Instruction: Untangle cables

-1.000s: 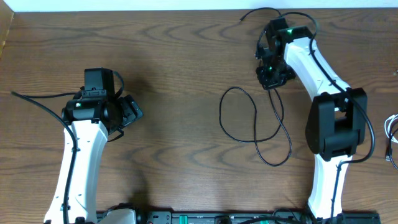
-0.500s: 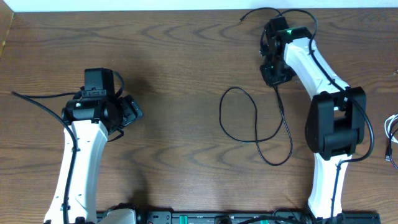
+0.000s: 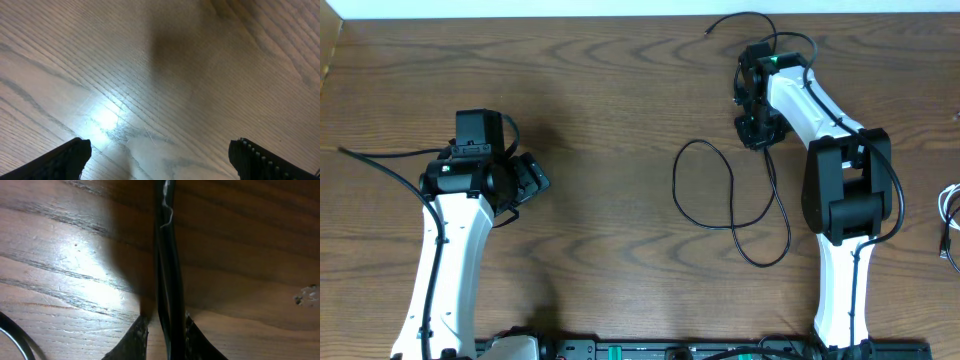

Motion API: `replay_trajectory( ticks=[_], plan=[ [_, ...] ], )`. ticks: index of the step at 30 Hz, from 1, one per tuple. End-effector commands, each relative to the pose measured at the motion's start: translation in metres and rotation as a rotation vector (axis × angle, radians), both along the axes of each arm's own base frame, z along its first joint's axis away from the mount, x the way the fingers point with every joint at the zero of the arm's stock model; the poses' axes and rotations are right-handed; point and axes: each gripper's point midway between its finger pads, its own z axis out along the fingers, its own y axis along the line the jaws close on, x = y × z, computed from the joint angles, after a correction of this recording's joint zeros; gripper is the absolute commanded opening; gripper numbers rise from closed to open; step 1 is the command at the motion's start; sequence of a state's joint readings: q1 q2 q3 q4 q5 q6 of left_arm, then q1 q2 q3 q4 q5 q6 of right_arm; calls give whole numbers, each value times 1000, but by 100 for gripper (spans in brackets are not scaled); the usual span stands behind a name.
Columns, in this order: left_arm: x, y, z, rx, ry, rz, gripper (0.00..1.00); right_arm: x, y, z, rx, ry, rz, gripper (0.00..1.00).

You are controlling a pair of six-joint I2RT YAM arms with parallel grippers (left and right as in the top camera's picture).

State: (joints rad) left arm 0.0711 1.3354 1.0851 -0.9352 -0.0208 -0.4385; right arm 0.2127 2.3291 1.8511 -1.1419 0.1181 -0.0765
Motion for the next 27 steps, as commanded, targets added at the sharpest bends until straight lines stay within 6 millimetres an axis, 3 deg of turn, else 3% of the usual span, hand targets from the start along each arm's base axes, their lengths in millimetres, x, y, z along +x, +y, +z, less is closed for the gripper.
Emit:
replay_trajectory(
  ticks=[1, 5, 7, 8, 19, 22, 27],
  plan=[
    [3, 0, 2, -6, -4, 1, 93, -4, 3, -11, 14, 29, -9, 19],
    [3, 0, 2, -6, -4, 1, 94, -4, 2, -11, 17, 28, -12, 18],
    [3, 0, 2, -6, -4, 1, 93, -6, 7, -12, 48, 39, -15, 2],
    [3, 0, 2, -6, -4, 1, 93, -8, 12, -12, 80, 51, -18, 1],
    [3, 0, 2, -6, -5, 1, 93, -24, 34, -4, 208, 121, -33, 1],
    [4, 0, 3, -6, -7, 1, 93, -24, 43, 14, 276, 111, -40, 1],
    [4, 0, 3, -6, -7, 1, 93, -9, 49, 76, 376, -24, -60, 1]
  ],
)
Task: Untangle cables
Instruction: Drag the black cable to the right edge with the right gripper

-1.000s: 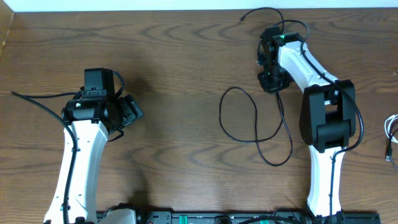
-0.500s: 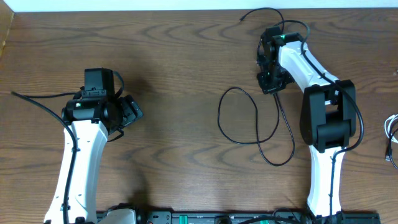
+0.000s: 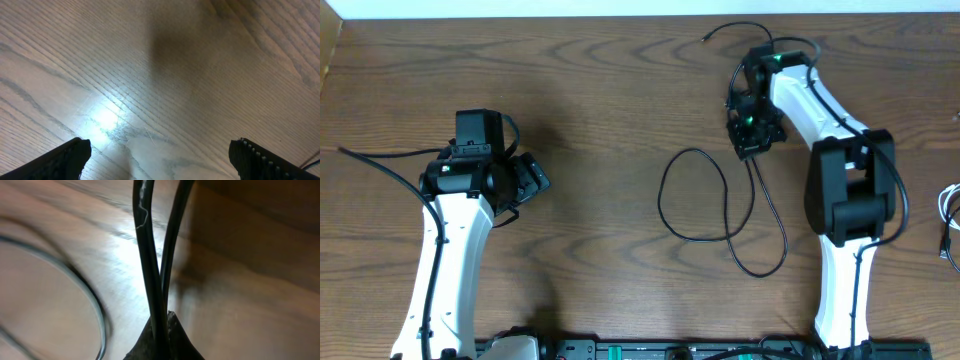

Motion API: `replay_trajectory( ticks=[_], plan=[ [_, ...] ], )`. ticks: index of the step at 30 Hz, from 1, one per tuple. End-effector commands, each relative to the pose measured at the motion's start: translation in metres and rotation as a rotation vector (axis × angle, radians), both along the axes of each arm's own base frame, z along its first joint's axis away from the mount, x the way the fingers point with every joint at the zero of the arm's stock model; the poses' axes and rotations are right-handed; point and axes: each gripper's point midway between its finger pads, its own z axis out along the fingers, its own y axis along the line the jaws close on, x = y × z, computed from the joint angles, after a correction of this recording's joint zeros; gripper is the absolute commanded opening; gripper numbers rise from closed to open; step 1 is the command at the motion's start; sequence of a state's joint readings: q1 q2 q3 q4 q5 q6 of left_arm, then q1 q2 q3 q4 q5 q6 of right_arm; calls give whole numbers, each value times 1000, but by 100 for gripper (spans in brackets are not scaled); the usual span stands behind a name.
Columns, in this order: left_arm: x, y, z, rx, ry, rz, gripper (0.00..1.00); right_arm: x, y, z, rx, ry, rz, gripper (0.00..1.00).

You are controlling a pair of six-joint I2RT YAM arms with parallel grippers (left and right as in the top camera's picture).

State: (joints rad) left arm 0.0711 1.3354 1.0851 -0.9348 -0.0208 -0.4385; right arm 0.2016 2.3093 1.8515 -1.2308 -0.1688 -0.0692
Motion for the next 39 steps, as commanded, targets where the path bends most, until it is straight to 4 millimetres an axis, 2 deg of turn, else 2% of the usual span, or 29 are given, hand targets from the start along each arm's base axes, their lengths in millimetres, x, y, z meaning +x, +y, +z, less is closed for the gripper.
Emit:
replay_trajectory(
  ticks=[1, 6, 9, 15, 18, 23, 26, 30, 39],
  plan=[
    [4, 0, 3, -6, -7, 1, 93, 24, 6, 90, 116, -214, -54, 1],
    [4, 0, 3, -6, -8, 1, 94, 35, -16, 162, 103, -427, -105, 1],
    [4, 0, 3, -6, -8, 1, 93, 38, -39, 206, 32, -573, -165, 1],
    [4, 0, 3, -6, -8, 1, 94, 37, -88, 278, -121, -818, -281, 1],
    [4, 0, 3, -6, -8, 1, 94, 33, -119, 313, -227, -937, -353, 1],
    [4, 0, 3, -6, -8, 1, 94, 24, -181, 372, -437, -1134, -505, 1],
    [4, 0, 3, -6, -7, 1, 94, 18, -217, 400, -537, -1220, -583, 1],
    [4, 0, 3, -6, -7, 1, 93, 10, -260, 421, -657, -1271, -640, 1],
    [4, 0, 2, -6, -7, 1, 93, -18, -338, 425, -778, -1260, -845, 1]
  ],
)
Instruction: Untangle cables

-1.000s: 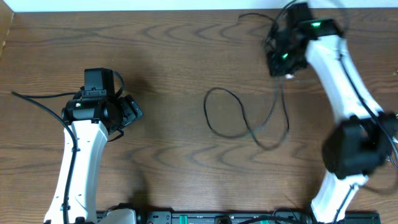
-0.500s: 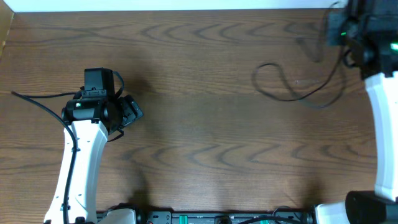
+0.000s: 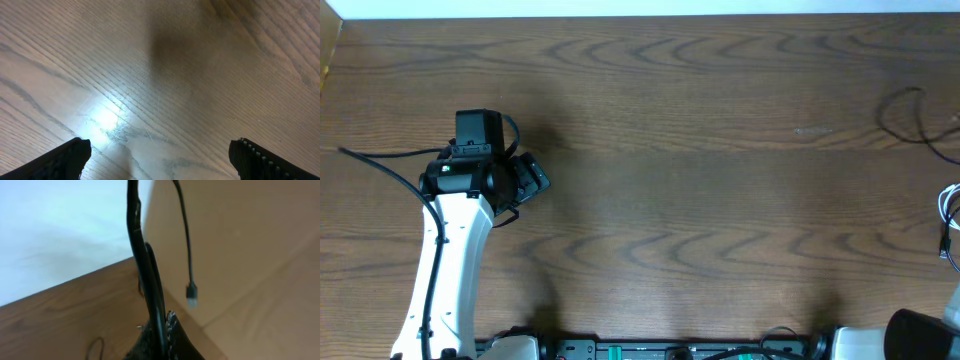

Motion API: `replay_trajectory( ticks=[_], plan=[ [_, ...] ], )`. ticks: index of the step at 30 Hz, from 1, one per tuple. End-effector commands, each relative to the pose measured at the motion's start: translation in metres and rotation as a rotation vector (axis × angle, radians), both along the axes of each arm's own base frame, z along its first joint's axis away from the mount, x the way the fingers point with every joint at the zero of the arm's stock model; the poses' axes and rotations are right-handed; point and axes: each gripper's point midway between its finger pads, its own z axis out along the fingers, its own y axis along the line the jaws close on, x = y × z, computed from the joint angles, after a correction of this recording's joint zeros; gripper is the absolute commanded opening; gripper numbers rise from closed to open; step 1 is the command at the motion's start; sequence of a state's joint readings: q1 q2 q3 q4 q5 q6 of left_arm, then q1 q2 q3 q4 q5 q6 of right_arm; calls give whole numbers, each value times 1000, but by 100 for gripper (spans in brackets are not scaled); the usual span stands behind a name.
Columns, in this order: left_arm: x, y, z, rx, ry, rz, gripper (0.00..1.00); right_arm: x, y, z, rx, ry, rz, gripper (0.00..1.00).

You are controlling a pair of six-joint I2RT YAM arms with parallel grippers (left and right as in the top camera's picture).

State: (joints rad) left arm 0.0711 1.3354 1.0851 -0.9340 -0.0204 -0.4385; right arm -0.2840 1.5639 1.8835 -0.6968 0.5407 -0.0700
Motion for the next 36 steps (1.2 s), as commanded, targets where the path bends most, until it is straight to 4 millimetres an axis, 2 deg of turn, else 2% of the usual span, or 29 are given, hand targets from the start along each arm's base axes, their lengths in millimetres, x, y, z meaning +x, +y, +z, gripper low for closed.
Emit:
replay_trajectory(
  ticks=[1, 6, 9, 14, 17, 21, 23, 26, 30, 36],
  plan=[
    [3, 0, 2, -6, -6, 1, 93, -15, -28, 6, -15, -18, -89, 1],
    [3, 0, 2, -6, -7, 1, 94, -20, -61, -10, 1, 15, -154, 1],
    [3, 0, 2, -6, -7, 1, 93, -15, -77, -30, 34, 44, -149, 1],
    [3, 0, 3, -5, -7, 1, 93, -19, -114, -63, 66, 110, -222, 1],
    [3, 0, 3, -5, -7, 1, 93, -20, -129, -81, 96, 137, -231, 1],
    [3, 0, 3, -5, -7, 2, 94, 2, -126, -116, 217, 166, -45, 1],
    [3, 0, 3, -5, -7, 2, 93, 6, -125, -133, 270, 181, -4, 1],
    [3, 0, 3, -5, -7, 2, 93, 6, -122, -157, 333, 232, 16, 1],
    [4, 0, 3, -6, -7, 2, 93, 9, -105, -191, 450, 298, 84, 1],
    [3, 0, 2, -6, -7, 2, 93, -1, -93, -227, 553, 399, 91, 1]
  ],
)
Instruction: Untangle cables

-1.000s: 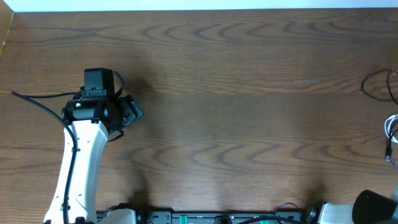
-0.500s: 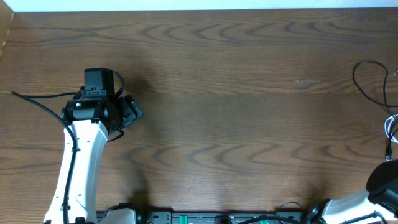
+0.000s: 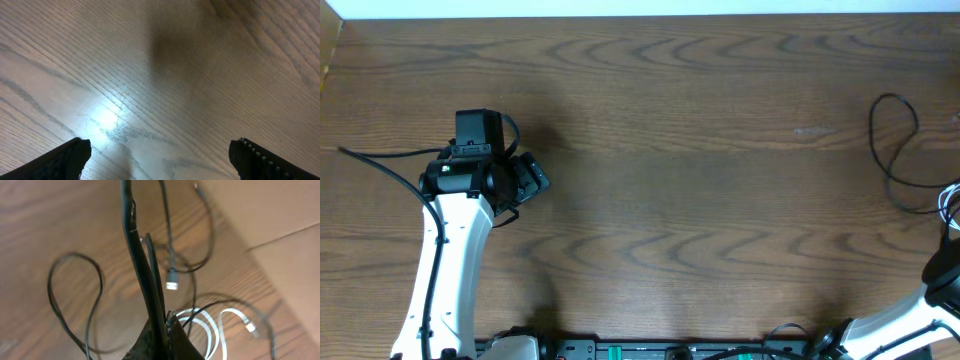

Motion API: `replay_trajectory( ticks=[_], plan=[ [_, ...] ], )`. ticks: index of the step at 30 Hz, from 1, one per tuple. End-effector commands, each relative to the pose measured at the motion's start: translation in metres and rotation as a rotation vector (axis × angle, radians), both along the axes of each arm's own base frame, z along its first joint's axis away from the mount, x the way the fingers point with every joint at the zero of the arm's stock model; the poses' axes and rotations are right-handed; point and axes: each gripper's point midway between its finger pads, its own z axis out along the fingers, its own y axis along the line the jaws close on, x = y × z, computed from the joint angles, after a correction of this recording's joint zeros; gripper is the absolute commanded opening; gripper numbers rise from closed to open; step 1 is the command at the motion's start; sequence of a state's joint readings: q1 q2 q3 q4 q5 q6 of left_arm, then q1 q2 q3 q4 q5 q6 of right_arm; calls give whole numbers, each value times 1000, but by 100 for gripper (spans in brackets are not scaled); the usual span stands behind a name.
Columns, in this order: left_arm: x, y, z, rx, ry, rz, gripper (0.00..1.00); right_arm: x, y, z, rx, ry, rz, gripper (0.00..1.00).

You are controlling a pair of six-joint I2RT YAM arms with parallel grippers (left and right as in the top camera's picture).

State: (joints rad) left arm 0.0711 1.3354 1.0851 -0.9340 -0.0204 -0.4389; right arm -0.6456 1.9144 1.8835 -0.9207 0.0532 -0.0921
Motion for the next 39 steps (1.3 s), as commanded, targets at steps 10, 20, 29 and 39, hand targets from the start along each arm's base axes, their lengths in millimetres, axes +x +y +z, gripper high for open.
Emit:
replay_trajectory(
  ticks=[10, 20, 29, 39],
  plan=[
    [4, -1, 2, -10, -7, 0, 93, -8, 10, -53, 134, 122, 23, 1],
    [5, -1, 3, -9, -15, 0, 93, 2, 13, -50, 176, 55, 11, 59],
    [6, -1, 3, -9, -18, 0, 93, 57, 113, -30, 460, -155, 392, 61],
    [6, -1, 3, -12, -17, -1, 94, 34, 156, -94, 179, 289, 368, 74]
  ],
)
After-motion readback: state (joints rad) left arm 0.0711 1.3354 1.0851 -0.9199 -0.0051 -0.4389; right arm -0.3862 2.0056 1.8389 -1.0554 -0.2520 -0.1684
